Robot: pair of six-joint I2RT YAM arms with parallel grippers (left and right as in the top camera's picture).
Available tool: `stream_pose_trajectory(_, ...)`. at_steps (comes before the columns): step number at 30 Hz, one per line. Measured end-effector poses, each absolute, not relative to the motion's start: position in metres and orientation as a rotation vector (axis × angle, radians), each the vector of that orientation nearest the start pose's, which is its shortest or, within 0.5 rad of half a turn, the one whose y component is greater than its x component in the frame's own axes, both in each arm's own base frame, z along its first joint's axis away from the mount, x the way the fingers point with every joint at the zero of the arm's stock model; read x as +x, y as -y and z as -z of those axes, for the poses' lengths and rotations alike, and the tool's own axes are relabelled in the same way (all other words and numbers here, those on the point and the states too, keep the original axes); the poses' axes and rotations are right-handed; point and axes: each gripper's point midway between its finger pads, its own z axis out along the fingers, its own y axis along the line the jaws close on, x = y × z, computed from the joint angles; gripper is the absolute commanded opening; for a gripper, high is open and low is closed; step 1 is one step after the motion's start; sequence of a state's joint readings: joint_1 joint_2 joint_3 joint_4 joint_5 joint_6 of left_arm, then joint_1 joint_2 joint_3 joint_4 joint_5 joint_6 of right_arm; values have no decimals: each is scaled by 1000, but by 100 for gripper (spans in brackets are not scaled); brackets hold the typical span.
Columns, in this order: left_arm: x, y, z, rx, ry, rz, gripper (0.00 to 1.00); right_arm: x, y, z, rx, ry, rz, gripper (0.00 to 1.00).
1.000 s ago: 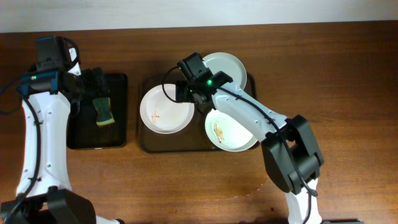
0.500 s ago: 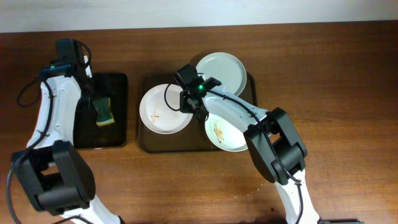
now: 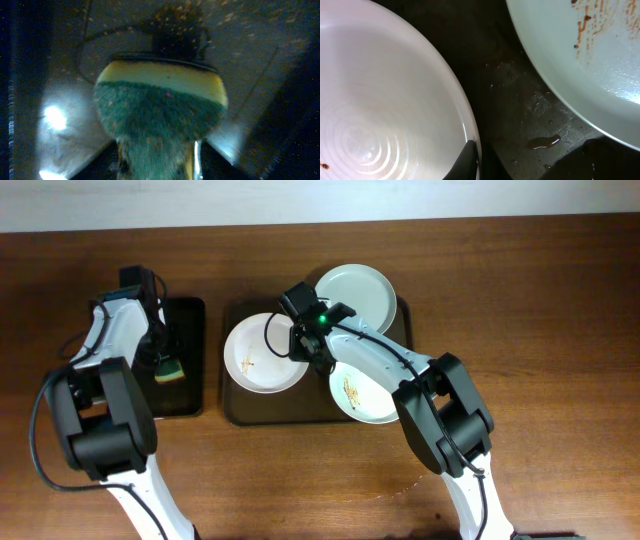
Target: Clean dirty plates on tray and stack at the side
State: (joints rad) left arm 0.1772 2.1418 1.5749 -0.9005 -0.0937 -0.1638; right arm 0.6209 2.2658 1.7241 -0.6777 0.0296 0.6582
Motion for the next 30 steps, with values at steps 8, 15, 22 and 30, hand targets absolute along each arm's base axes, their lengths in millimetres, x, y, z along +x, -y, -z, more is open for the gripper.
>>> stream_pose_trajectory(8, 421, -89, -9, -506, -2998, -124, 1, 422, -295, -11, 60, -2828, -268, 4)
stream_pose_trajectory(15, 458, -19, -110, -83, -2850, 292, 1, 424, -304, -14, 31, -2840, -392, 4)
stream_pose_trajectory(22, 439, 65, -75, 223, -2872, 411, 1, 427, -291, -13, 68, -2885, -467, 4)
stream_pose_trajectory(30, 426, 85, -8, 266, -2809, 411, 1, 427, -292, -13, 66, -2884, -476, 4)
